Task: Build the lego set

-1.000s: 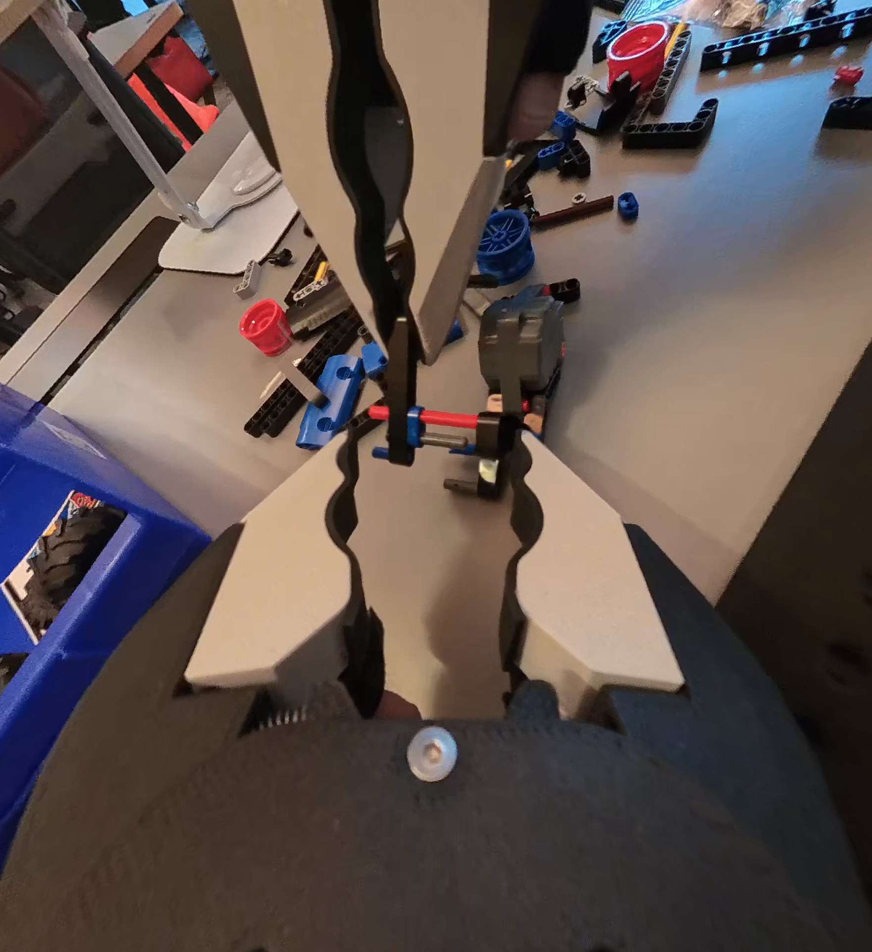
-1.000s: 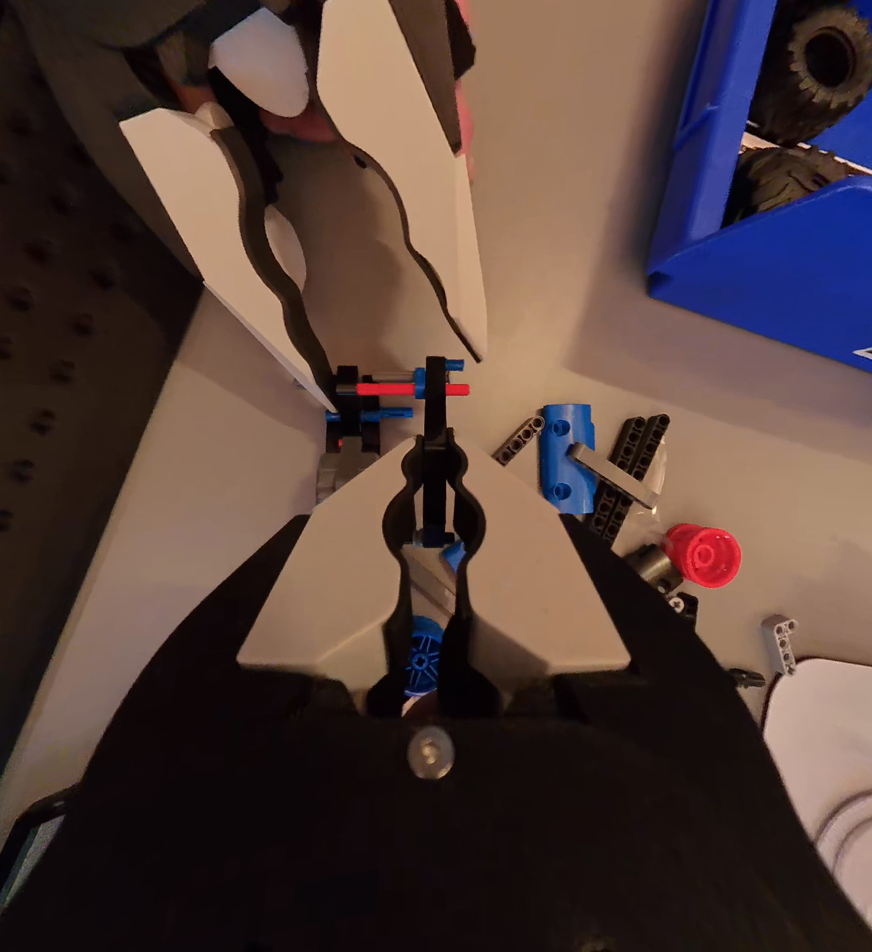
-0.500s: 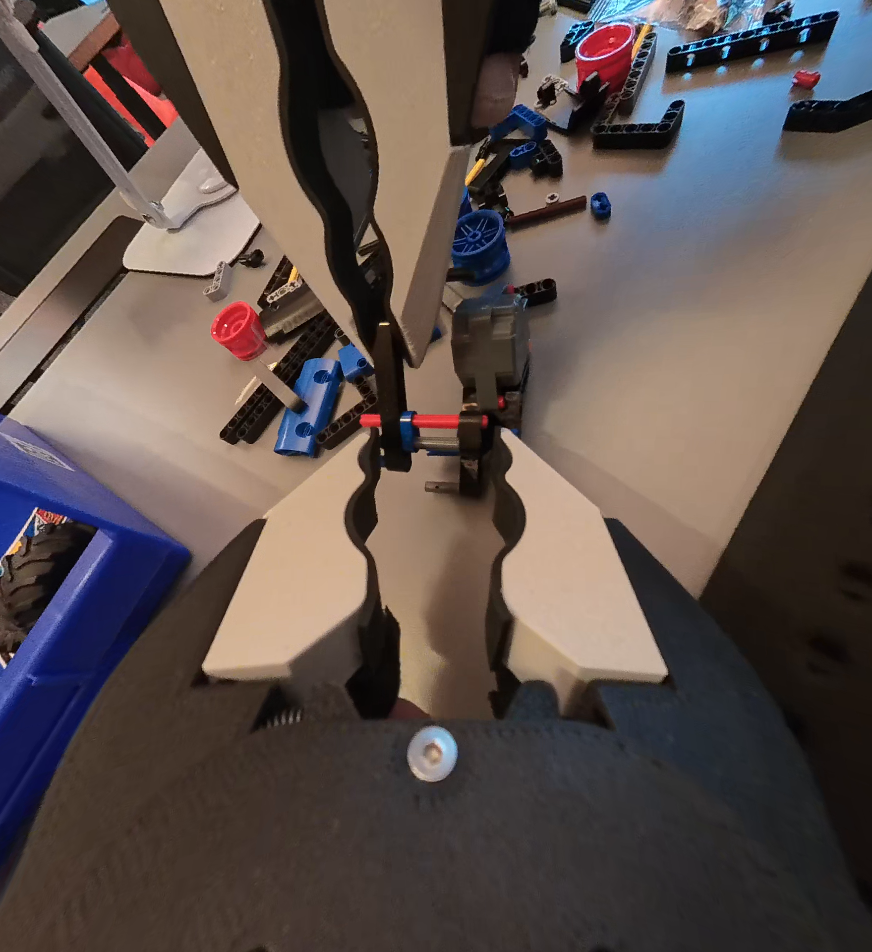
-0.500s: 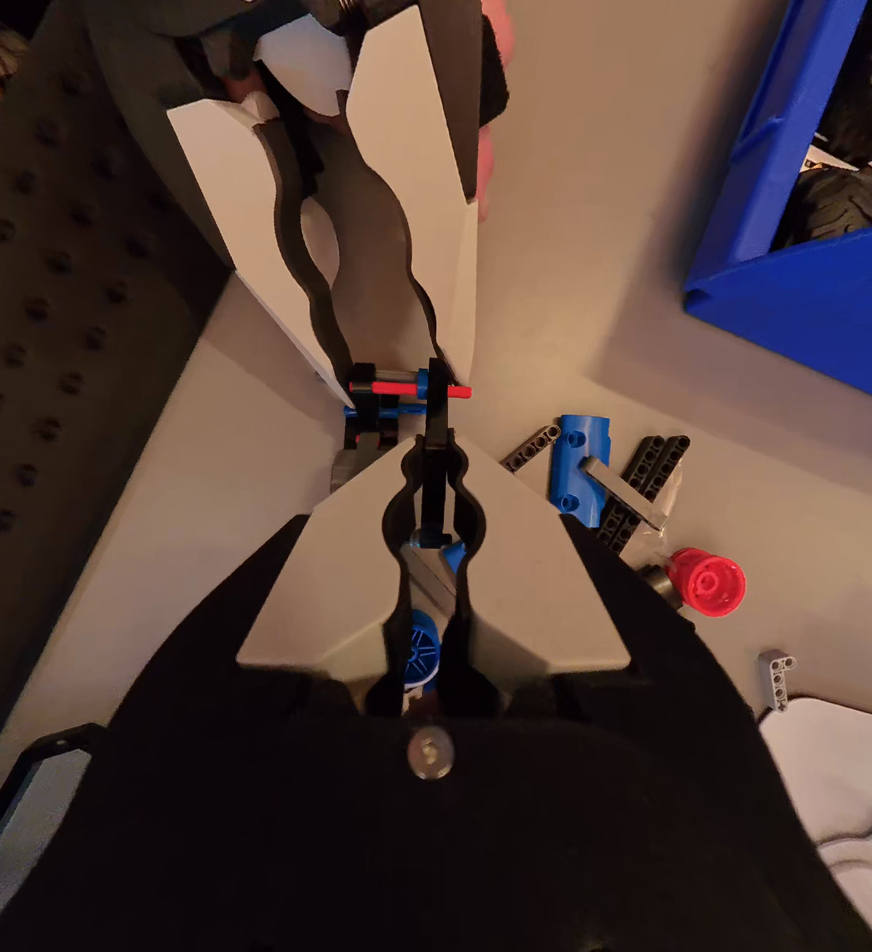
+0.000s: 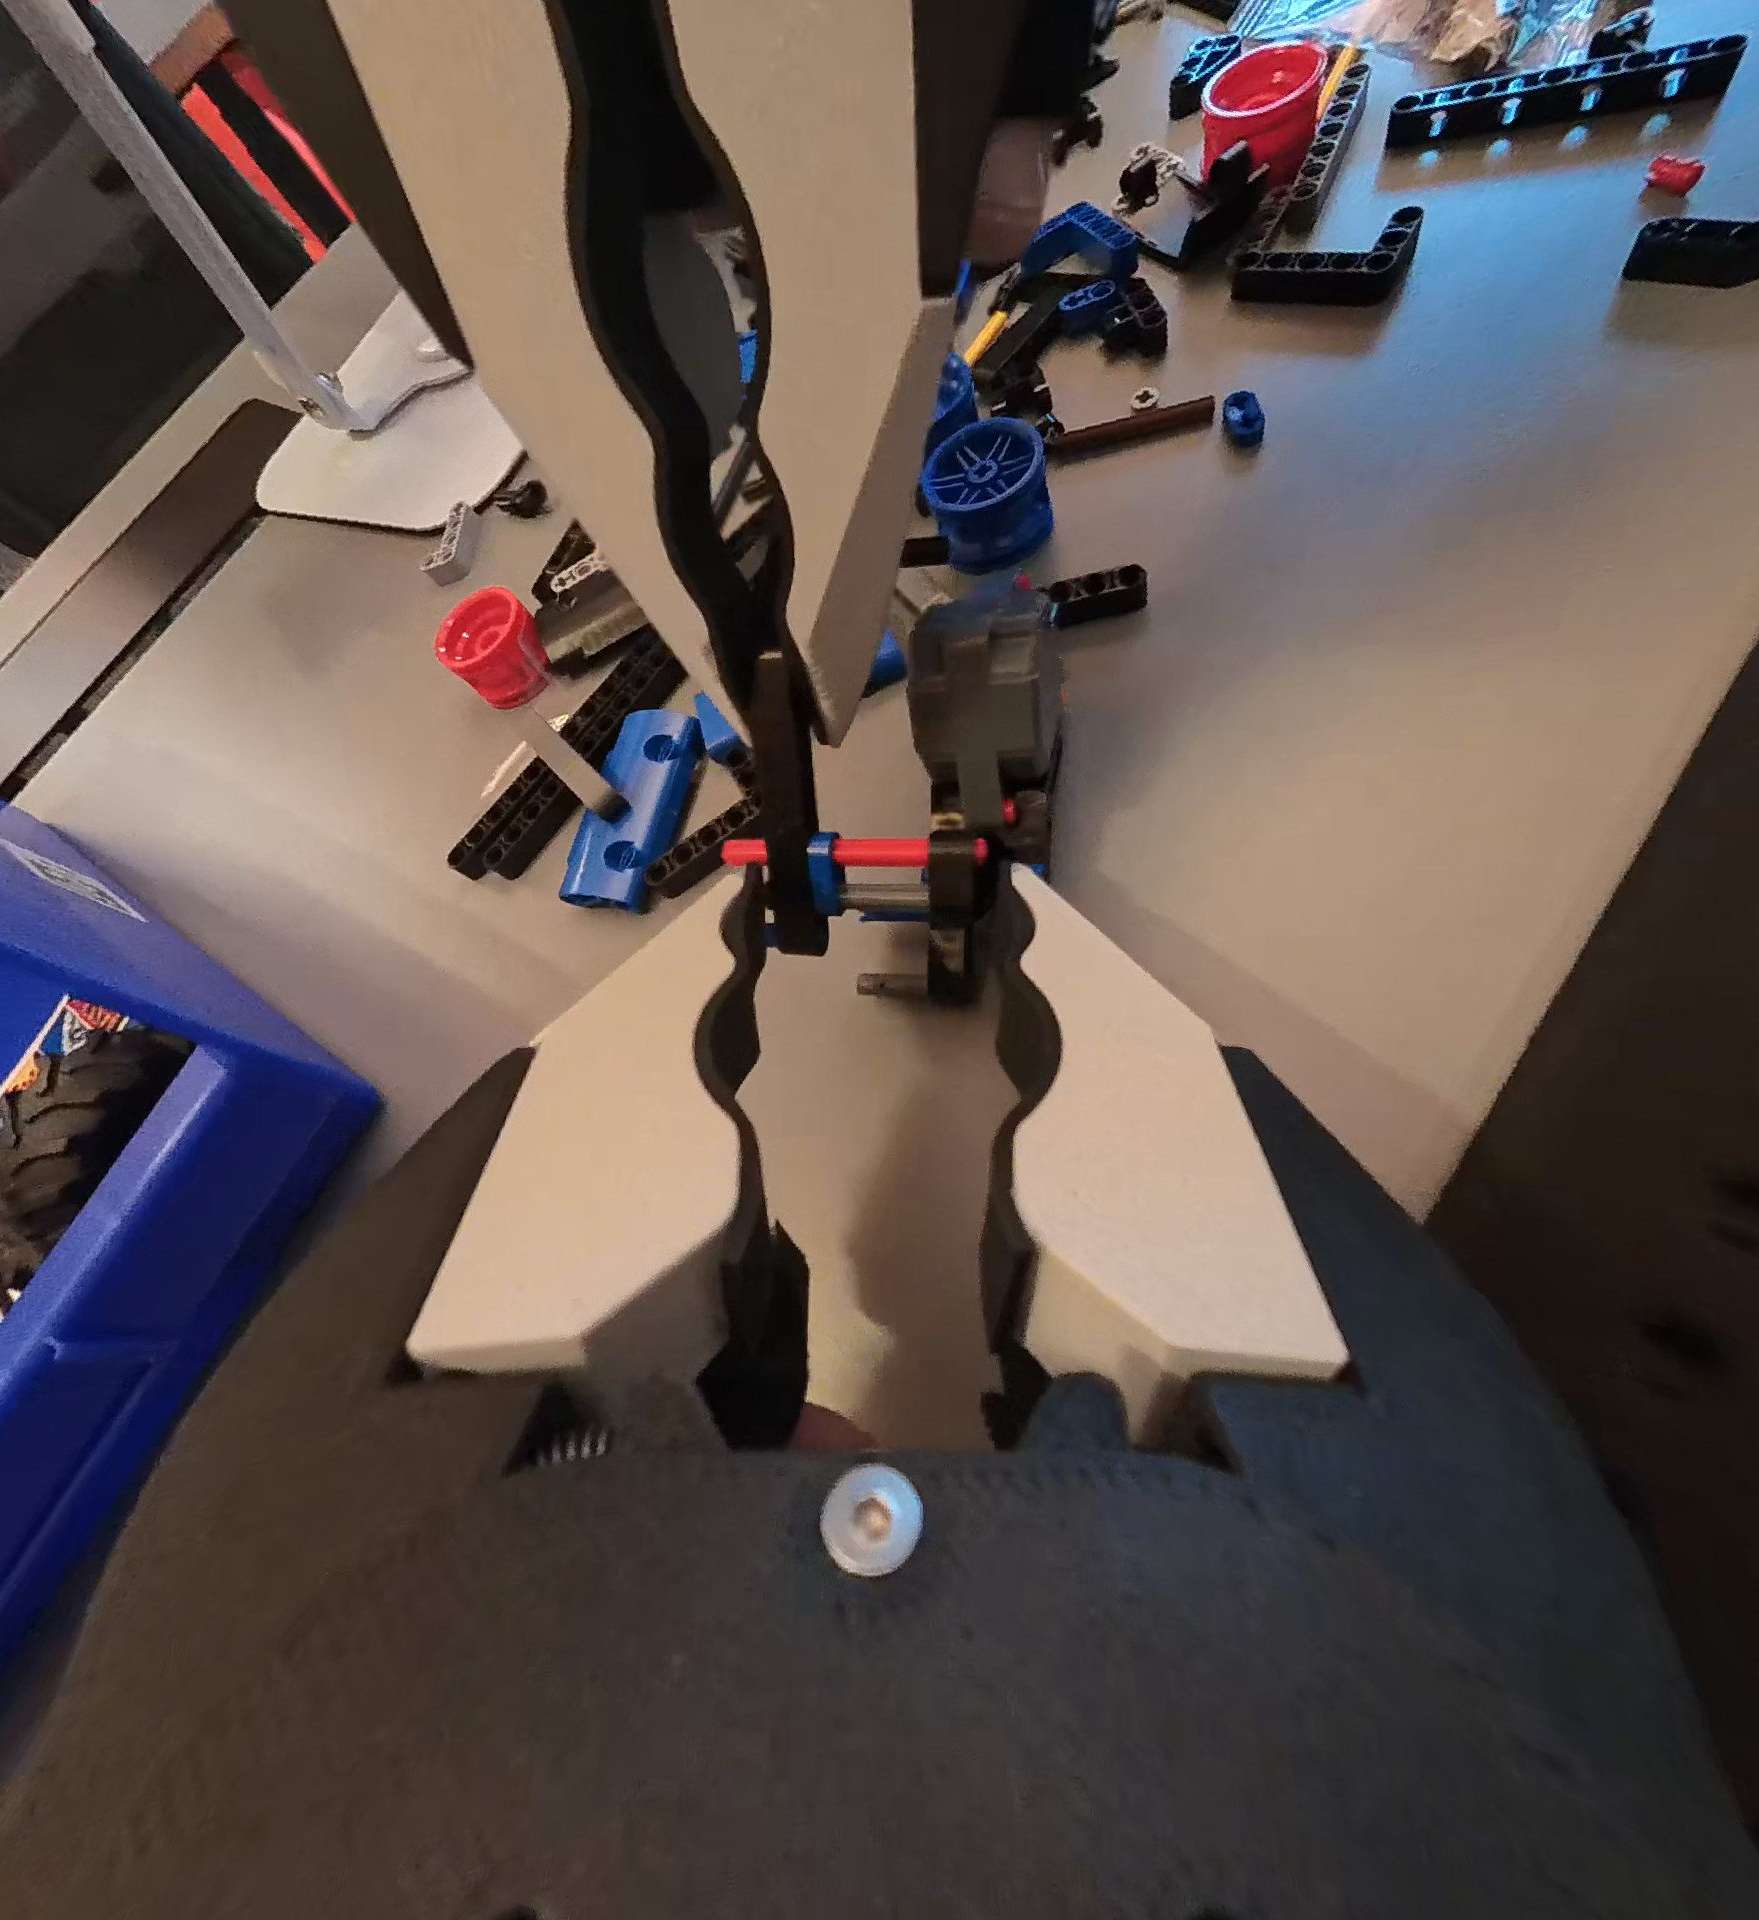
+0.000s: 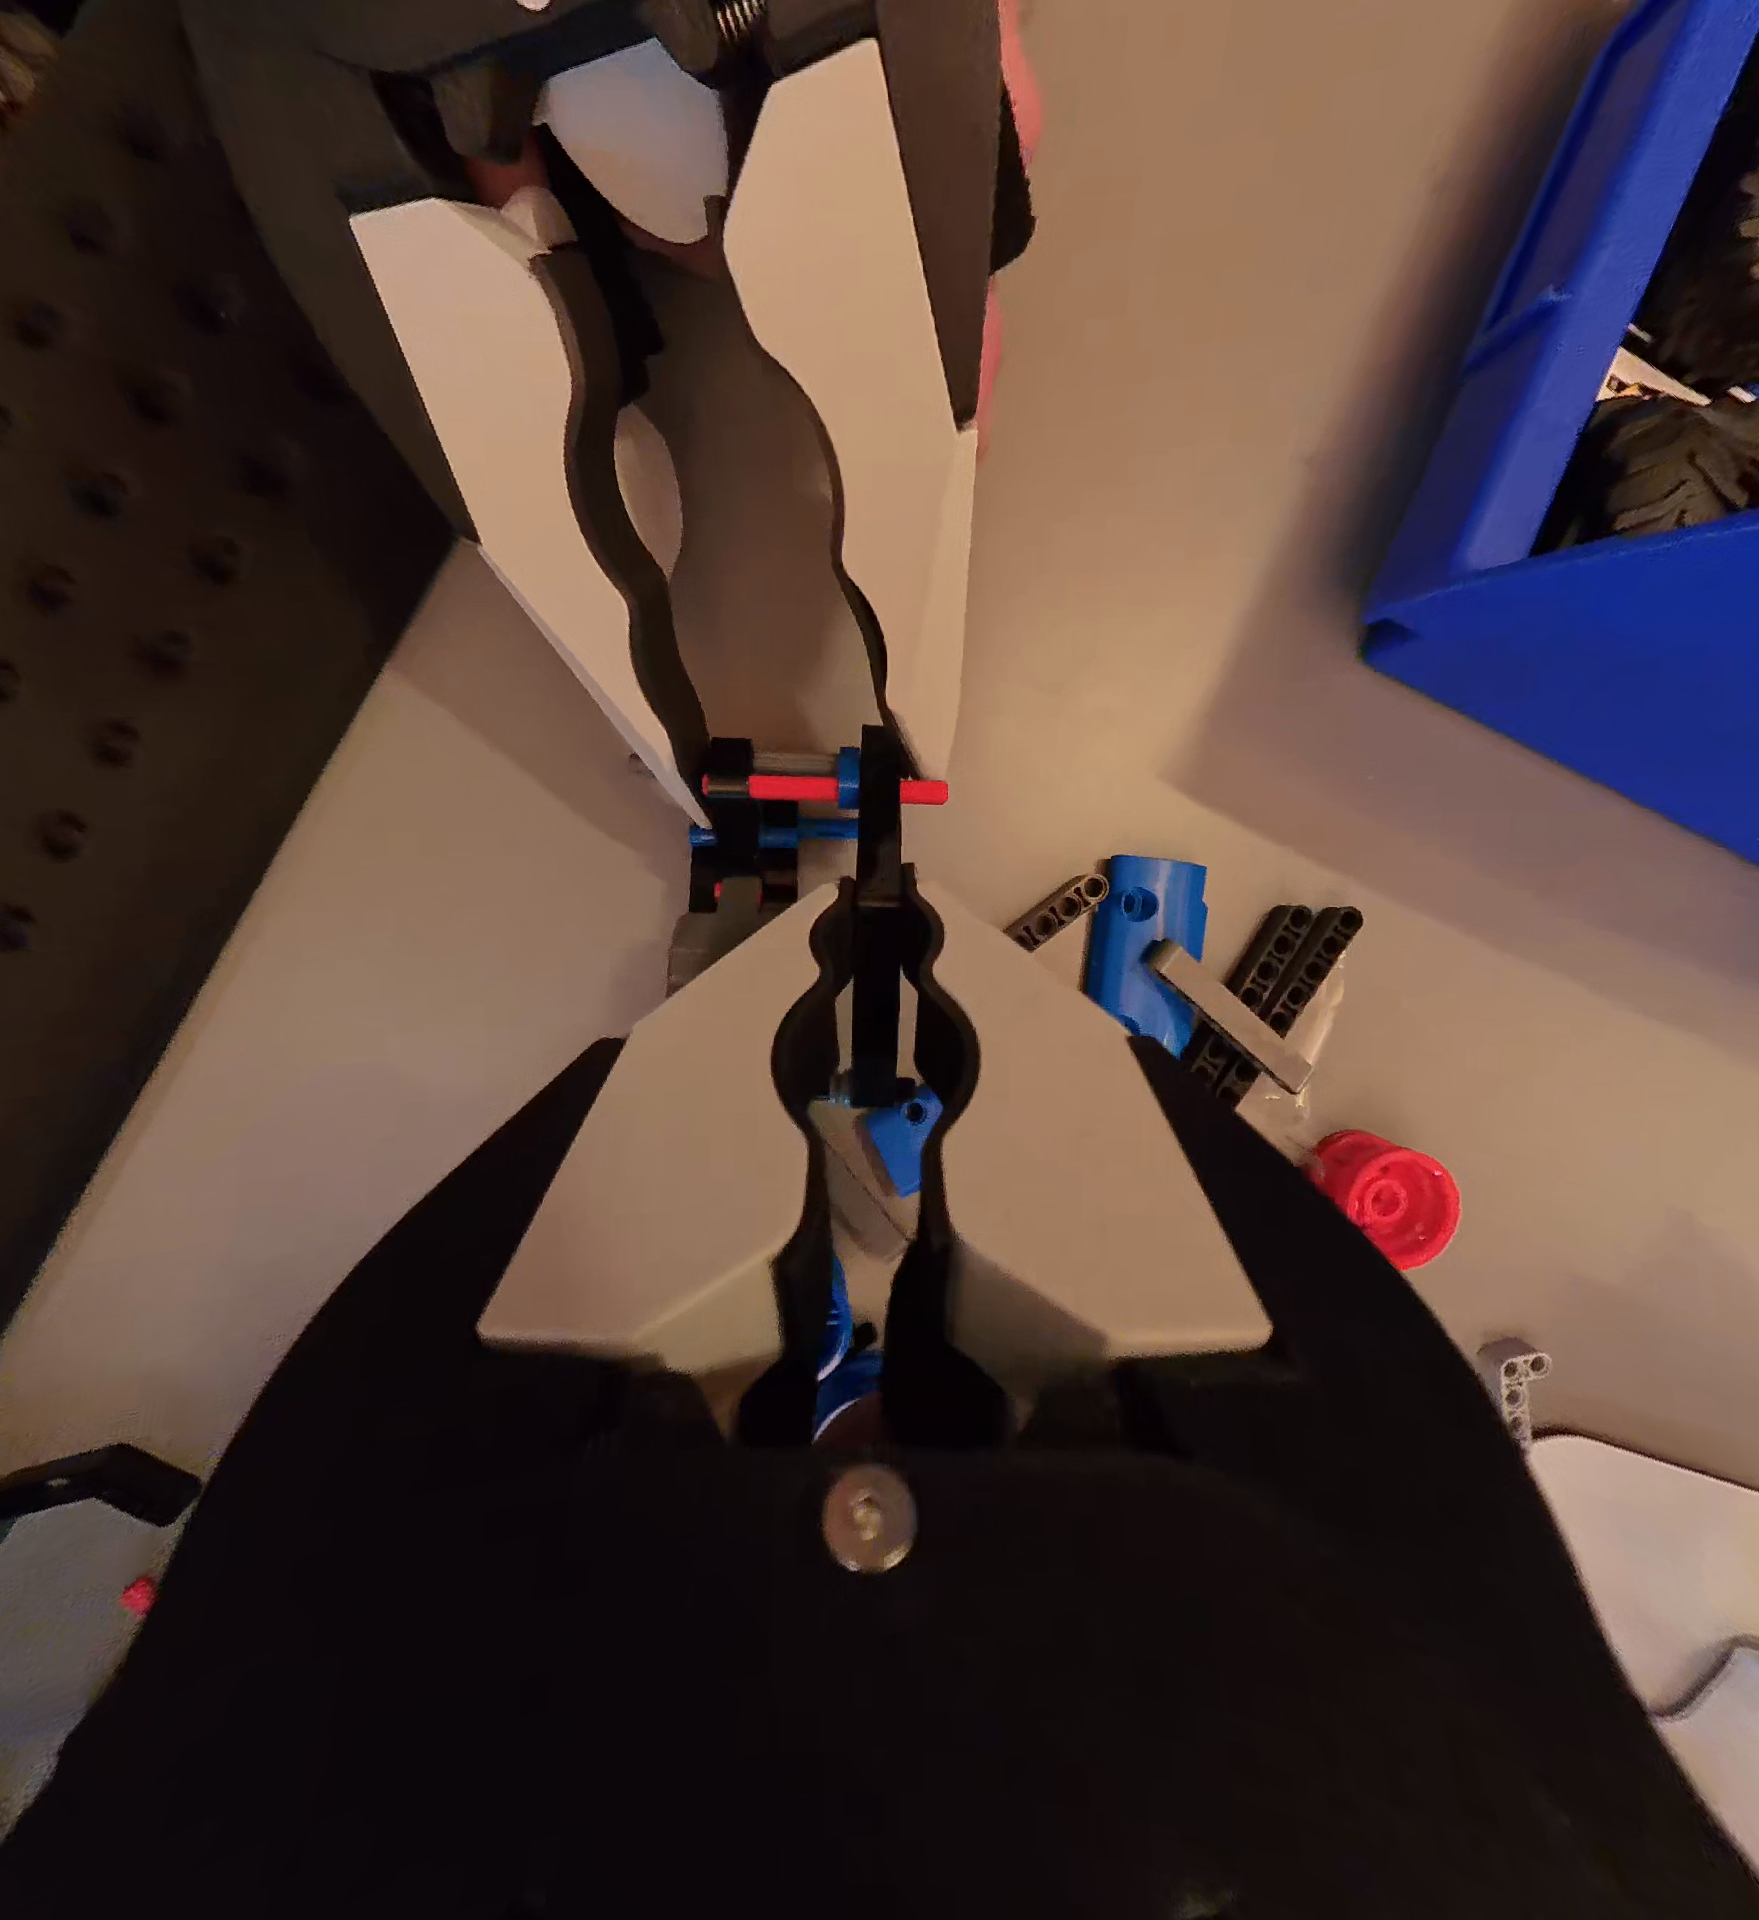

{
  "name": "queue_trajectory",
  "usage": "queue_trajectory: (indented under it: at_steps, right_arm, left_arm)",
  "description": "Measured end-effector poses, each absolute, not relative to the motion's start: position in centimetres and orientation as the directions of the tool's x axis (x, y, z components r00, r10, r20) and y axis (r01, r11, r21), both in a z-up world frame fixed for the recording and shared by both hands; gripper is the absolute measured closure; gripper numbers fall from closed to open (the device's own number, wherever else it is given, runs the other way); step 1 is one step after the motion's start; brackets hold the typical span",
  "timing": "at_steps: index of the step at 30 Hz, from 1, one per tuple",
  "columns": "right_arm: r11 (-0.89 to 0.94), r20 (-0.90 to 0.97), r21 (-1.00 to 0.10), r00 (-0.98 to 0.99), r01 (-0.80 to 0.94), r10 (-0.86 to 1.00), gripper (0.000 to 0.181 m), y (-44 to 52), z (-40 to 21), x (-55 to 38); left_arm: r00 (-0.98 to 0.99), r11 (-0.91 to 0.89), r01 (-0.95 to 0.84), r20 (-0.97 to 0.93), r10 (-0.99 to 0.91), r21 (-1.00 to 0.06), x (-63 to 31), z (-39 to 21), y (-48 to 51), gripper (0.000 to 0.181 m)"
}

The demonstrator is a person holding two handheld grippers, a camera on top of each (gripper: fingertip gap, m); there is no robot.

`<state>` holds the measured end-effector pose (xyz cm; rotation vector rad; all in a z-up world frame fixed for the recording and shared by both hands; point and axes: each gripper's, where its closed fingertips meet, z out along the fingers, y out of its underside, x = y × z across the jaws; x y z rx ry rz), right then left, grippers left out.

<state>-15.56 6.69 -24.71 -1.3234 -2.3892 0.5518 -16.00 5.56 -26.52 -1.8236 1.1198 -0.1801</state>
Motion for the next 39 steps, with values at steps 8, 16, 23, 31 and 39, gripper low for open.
queue_trajectory:
  at_steps: [8, 16, 23, 31, 39]
  right_arm:
    - [0.486, 0.118, -0.516, -0.503, 0.706, 0.856, 0.176, 6.61, -24.51, -15.69]
    - [0.485, 0.152, -0.551, -0.490, 0.679, 0.858, 0.176, 6.60, -24.33, -15.89]
    - [0.475, 0.162, -0.614, -0.488, 0.631, 0.858, 0.176, 6.34, -24.33, -15.86]
    - [0.476, 0.128, -0.602, -0.511, 0.641, 0.850, 0.176, 6.37, -24.39, -16.06]
    - [0.468, 0.125, -0.603, -0.503, 0.646, 0.855, 0.176, 6.44, -24.36, -16.06]
  left_arm:
    - [0.566, -0.110, -0.623, -0.348, -0.748, -0.775, -16.01, -26.49, 5.63, 0.140]
    - [0.596, -0.133, -0.612, -0.344, -0.726, -0.780, -16.28, -26.34, 5.89, 0.134]
    - [0.583, -0.134, -0.606, -0.323, -0.746, -0.784, -16.15, -26.46, 5.51, 0.140]
    - [0.583, -0.142, -0.627, -0.340, -0.738, -0.766, -16.41, -26.56, 5.59, 0.142]
    - [0.597, -0.165, -0.620, -0.325, -0.734, -0.767, -16.51, -26.56, 5.71, 0.143]
